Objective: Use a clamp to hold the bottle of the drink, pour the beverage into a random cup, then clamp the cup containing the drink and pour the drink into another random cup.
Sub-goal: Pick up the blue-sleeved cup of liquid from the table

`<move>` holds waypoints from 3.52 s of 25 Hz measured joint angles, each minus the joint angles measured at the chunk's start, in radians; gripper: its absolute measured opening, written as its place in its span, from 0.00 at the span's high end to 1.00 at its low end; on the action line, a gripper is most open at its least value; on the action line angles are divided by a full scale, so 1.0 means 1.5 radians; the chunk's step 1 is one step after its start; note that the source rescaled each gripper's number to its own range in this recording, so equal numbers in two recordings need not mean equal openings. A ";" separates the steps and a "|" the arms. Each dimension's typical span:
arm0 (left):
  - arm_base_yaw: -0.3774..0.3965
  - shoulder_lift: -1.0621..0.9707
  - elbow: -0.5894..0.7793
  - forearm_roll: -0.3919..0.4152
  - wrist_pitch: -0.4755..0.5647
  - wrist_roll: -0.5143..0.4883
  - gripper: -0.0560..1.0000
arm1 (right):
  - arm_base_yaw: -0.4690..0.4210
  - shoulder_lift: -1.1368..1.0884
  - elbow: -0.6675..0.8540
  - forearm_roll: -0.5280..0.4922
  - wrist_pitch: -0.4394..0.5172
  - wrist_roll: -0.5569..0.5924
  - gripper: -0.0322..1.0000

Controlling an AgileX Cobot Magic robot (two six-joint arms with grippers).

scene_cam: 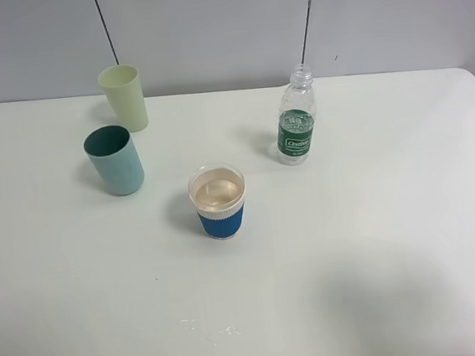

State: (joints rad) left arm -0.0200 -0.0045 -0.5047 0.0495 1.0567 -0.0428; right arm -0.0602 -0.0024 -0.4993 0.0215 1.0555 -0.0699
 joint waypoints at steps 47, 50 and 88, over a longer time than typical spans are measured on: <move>-0.191 0.742 -0.015 -0.130 -0.069 0.124 0.00 | 0.000 0.000 0.000 0.000 0.000 0.000 0.00; -0.191 0.756 -0.007 -0.181 -0.207 0.176 0.00 | 0.000 0.000 0.000 0.000 0.000 0.000 0.00; -0.368 1.067 0.169 -0.047 -1.011 0.110 0.00 | 0.000 0.000 0.000 0.000 0.000 0.001 0.00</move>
State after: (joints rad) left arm -0.5723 1.5962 -0.2517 -0.0208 -0.4601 0.1218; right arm -0.0602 -0.0024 -0.4993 0.0215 1.0555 -0.0691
